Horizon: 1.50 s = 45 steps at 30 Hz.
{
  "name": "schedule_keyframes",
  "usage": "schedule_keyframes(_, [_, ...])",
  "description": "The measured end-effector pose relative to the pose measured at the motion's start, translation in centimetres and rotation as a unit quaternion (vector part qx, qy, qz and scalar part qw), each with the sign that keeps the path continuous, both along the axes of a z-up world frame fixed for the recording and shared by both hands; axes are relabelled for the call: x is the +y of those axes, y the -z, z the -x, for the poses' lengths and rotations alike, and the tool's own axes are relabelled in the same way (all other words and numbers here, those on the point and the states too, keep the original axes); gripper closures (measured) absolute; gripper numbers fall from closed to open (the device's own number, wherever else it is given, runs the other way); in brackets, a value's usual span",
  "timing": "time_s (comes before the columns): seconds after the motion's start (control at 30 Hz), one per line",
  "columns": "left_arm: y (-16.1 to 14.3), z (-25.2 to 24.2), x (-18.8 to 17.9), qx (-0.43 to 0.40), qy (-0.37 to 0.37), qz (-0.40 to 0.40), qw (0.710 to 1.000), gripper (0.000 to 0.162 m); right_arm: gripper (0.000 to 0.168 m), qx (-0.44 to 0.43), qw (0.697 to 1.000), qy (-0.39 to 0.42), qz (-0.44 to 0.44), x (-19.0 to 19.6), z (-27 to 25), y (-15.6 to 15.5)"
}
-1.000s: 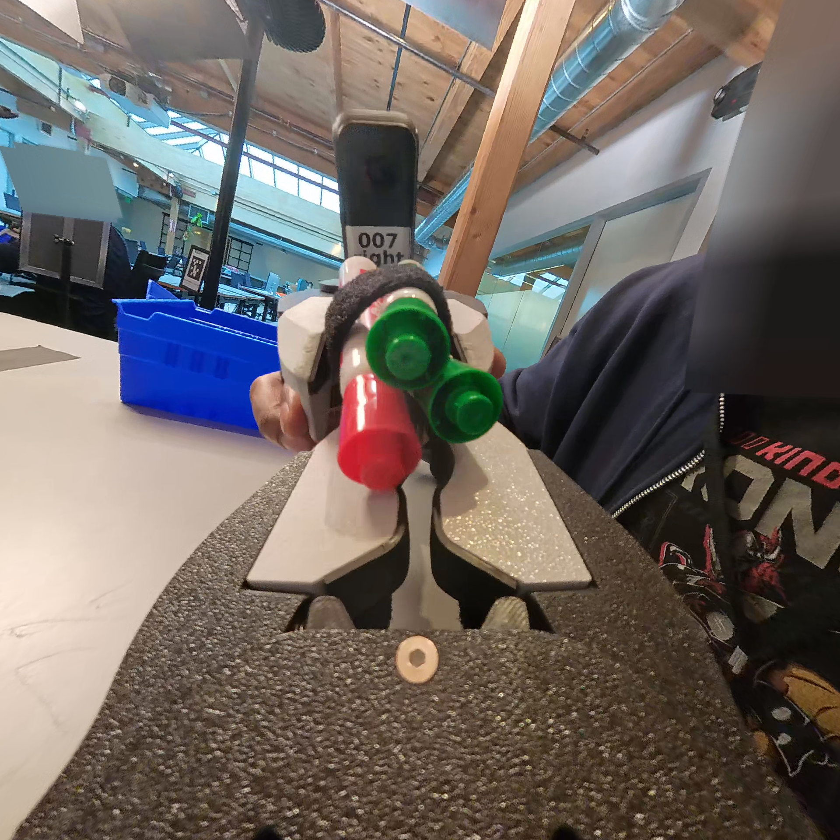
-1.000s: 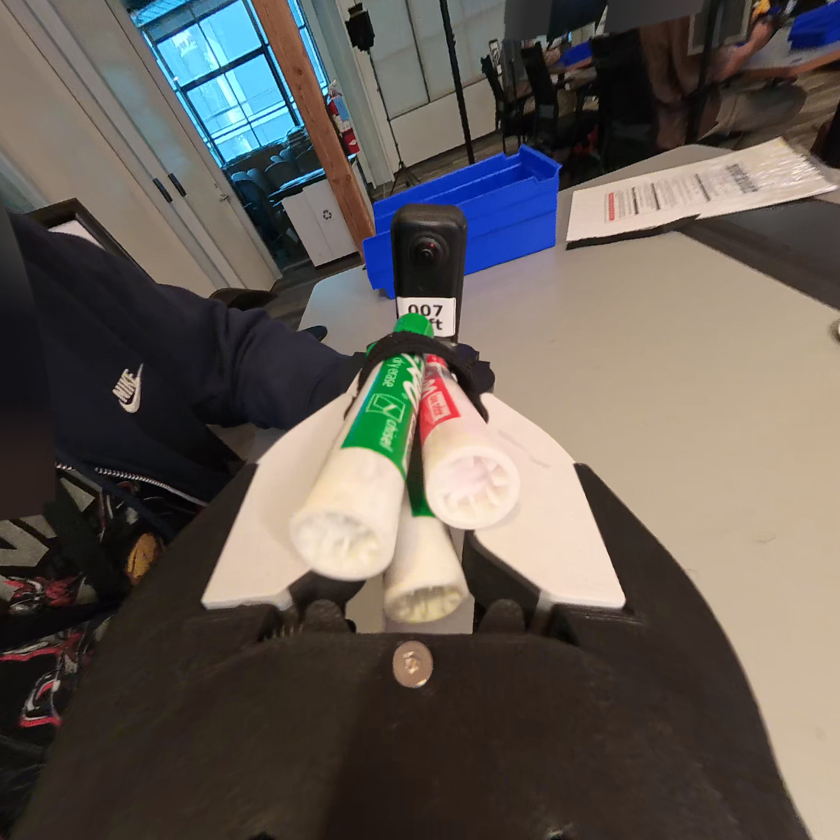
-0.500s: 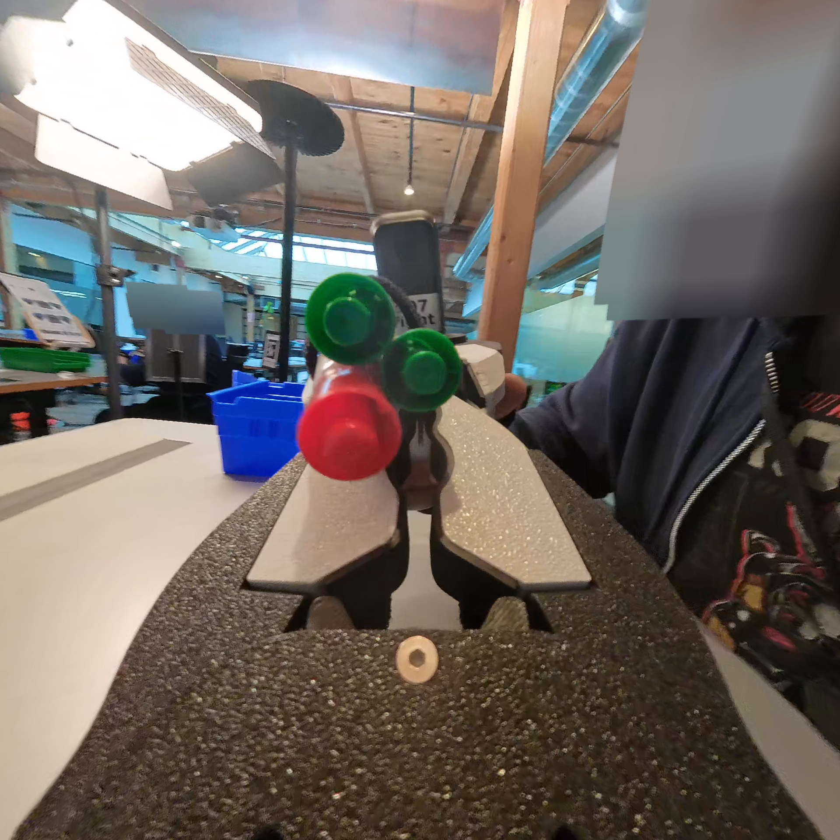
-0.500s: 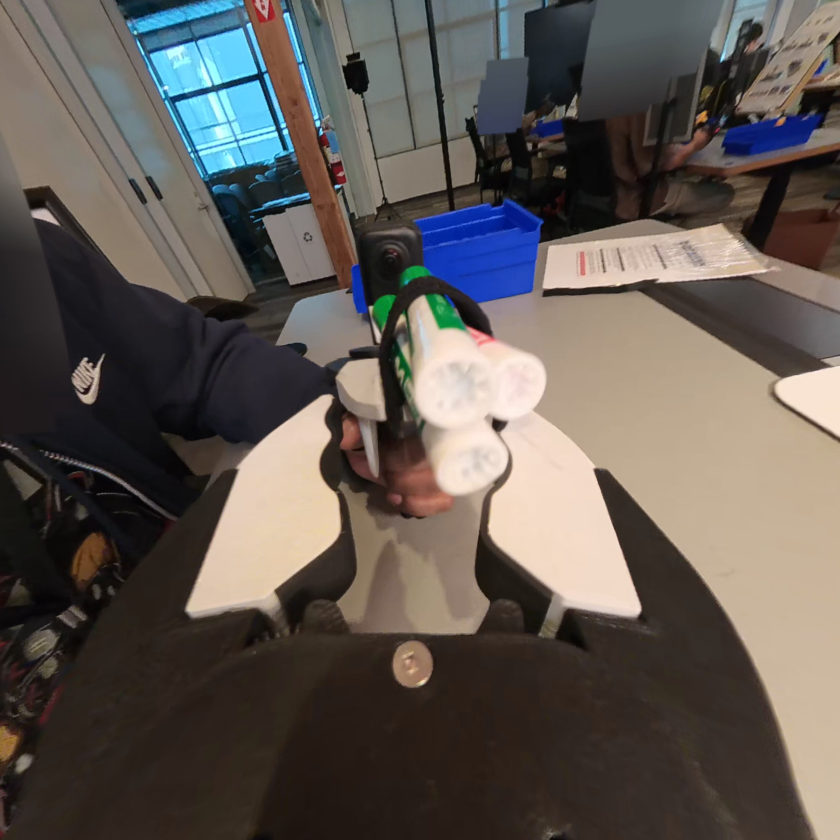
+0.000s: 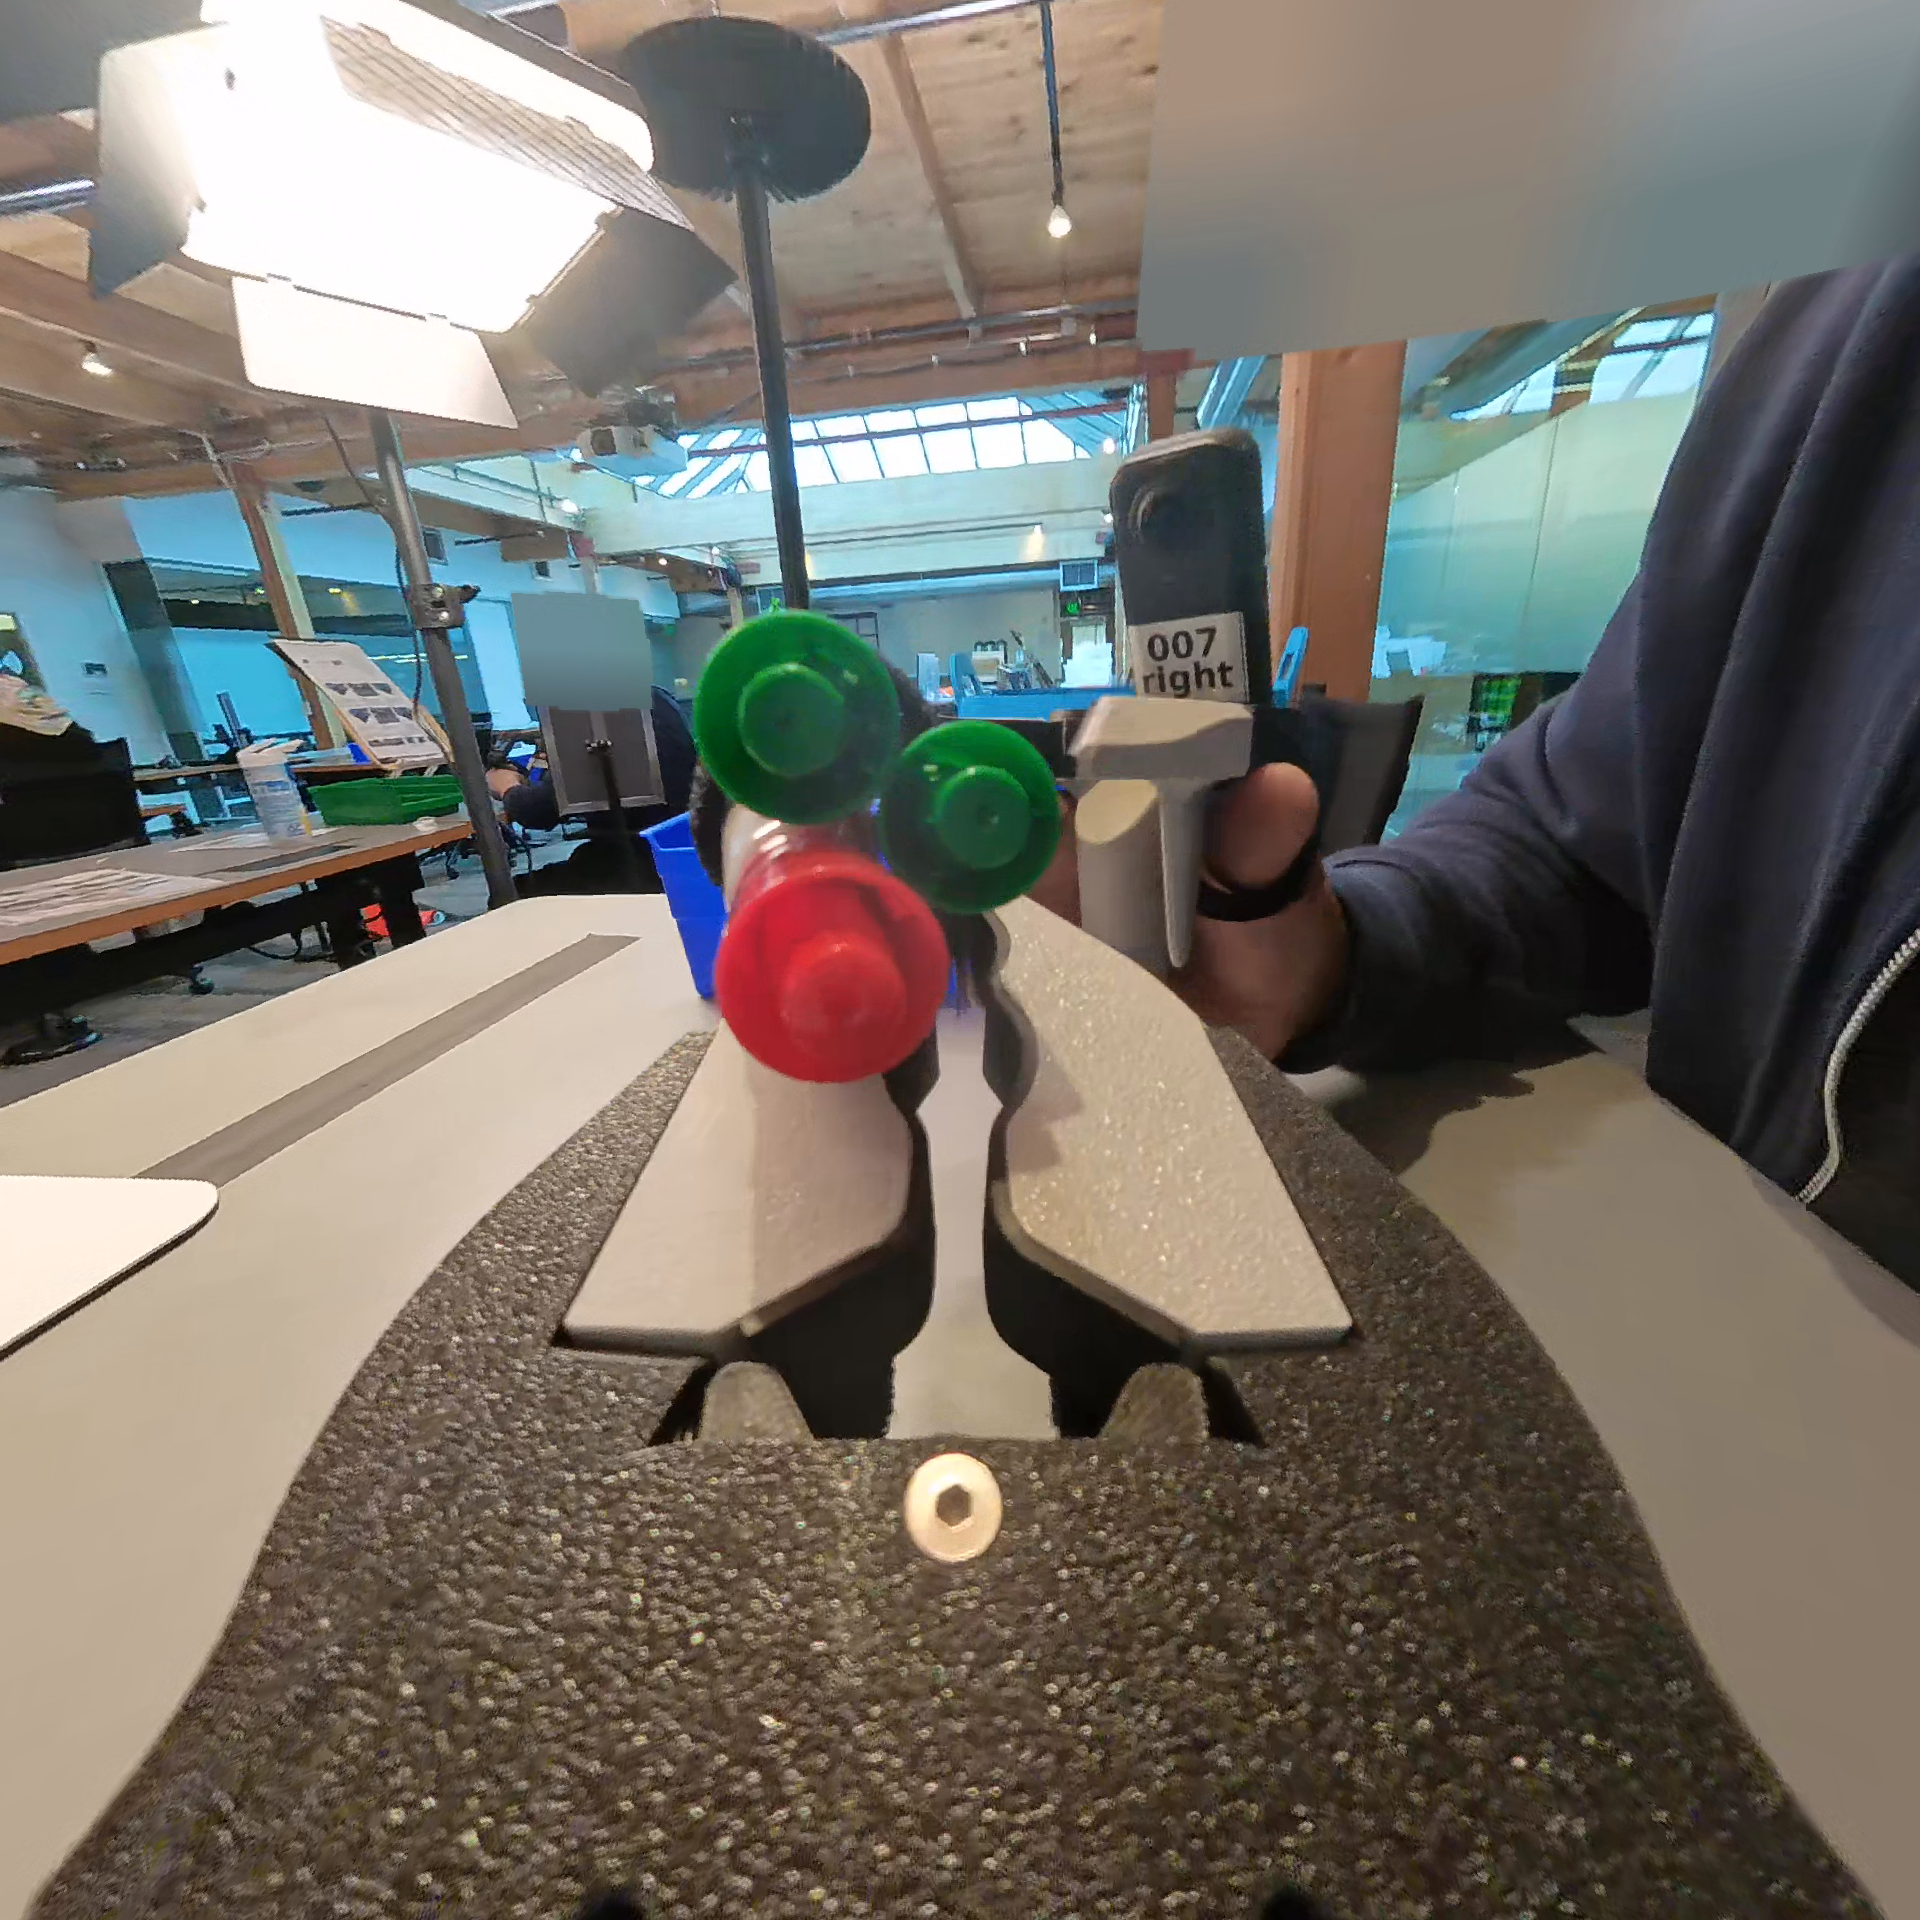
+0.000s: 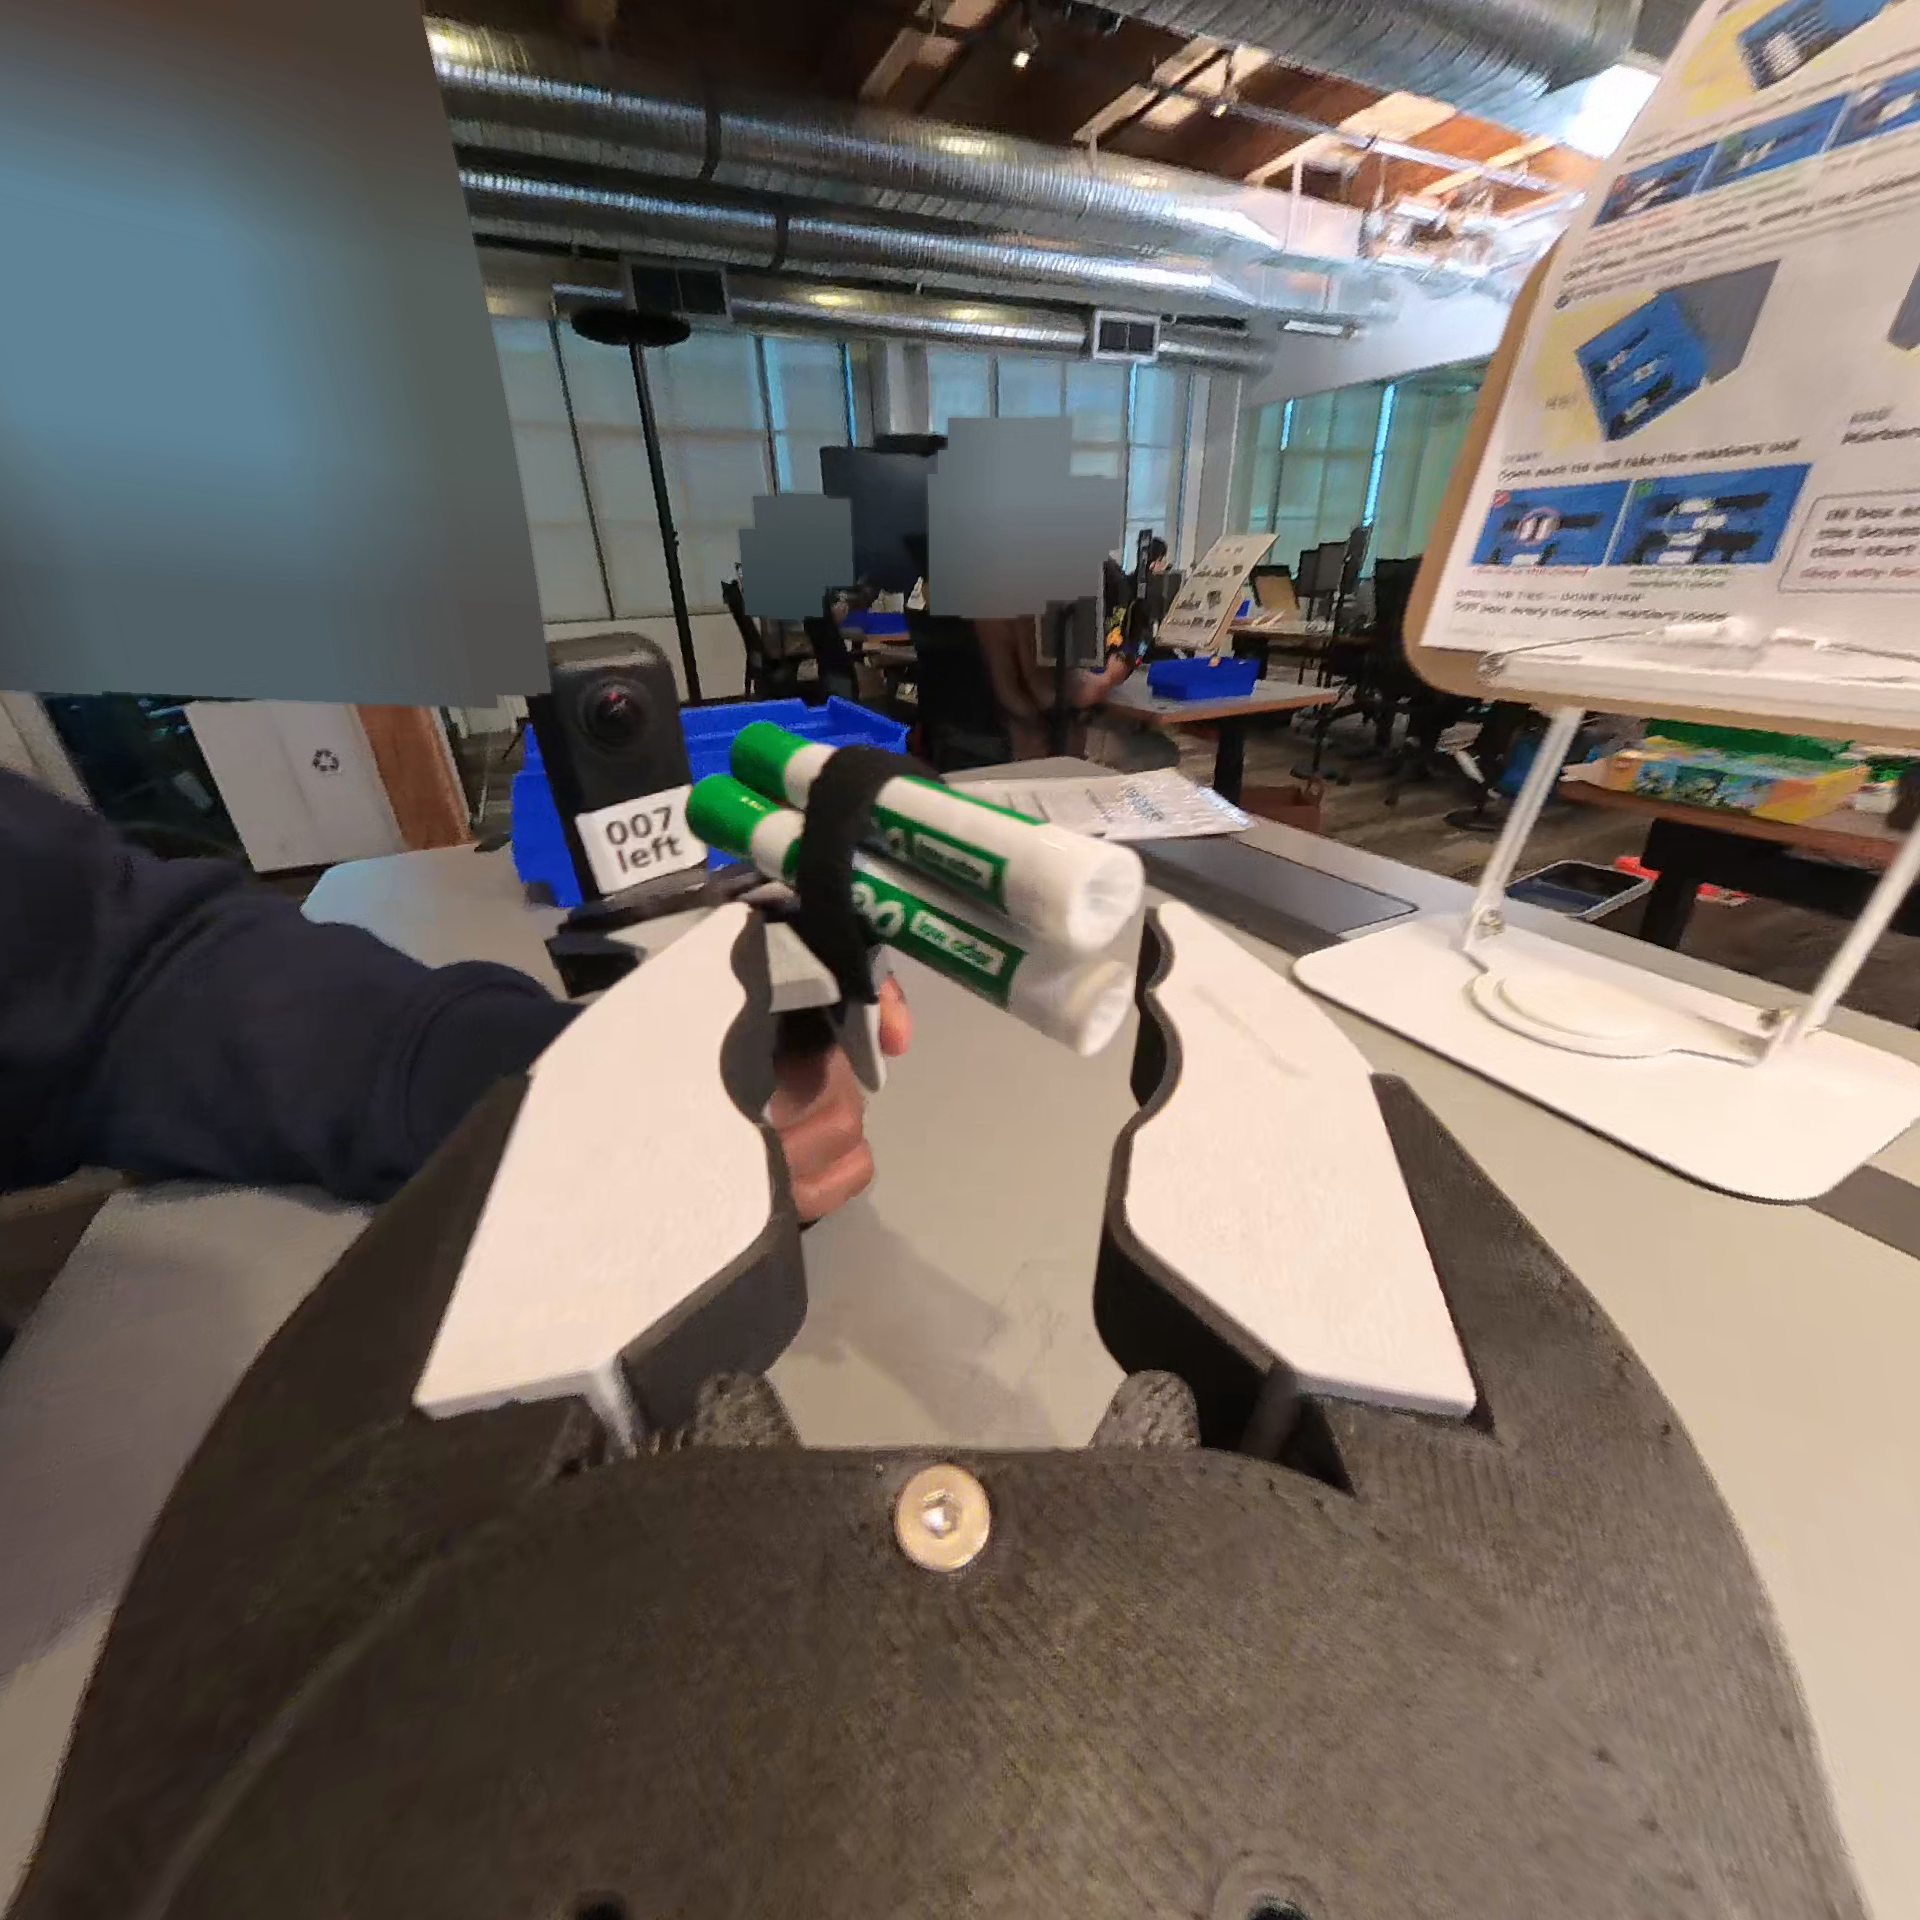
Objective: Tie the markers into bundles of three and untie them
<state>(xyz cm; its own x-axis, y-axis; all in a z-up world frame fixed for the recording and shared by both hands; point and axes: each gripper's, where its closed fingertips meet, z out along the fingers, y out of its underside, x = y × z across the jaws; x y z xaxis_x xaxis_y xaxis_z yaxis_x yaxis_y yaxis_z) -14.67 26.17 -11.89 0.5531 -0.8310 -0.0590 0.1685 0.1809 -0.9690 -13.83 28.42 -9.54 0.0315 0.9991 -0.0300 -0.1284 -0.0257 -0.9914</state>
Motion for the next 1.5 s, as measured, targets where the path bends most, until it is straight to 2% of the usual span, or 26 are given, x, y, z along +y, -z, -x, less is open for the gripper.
schedule_keyframes(0.33, [1.0,-1.2,0.2,0.052,0.007,0.010,0.999,0.158,0.095,-0.012,1.000,0.011,-0.021,-0.2,0.0,0.8])
schedule_keyframes(0.77, [0.4,-0.8,-0.3,0.029,0.012,-0.004,1.000,0.159,0.096,-0.013,0.999,0.003,-0.033,-0.6,0.0,0.8])
schedule_keyframes(1.0, [0.0,-0.3,-0.1,0.005,0.006,0.000,1.000,0.159,0.094,-0.017,1.000,-0.002,0.018,-0.4,0.3,1.3])
schedule_keyframes(1.2, [0.4,-0.2,0.4,0.012,-0.004,0.014,1.000,0.159,0.090,-0.032,0.999,0.006,-0.014,-1.4,0.7,1.5])
schedule_keyframes(1.37, [-0.1,-0.1,0.1,-0.022,0.016,0.022,0.999,0.160,0.093,-0.027,0.998,-0.009,0.049,-0.8,0.7,1.6])
schedule_keyframes(1.5, [-0.7,-0.4,-0.9,-0.041,0.056,0.012,0.998,0.160,0.103,-0.020,0.982,-0.105,0.158,-2.0,1.0,1.6])
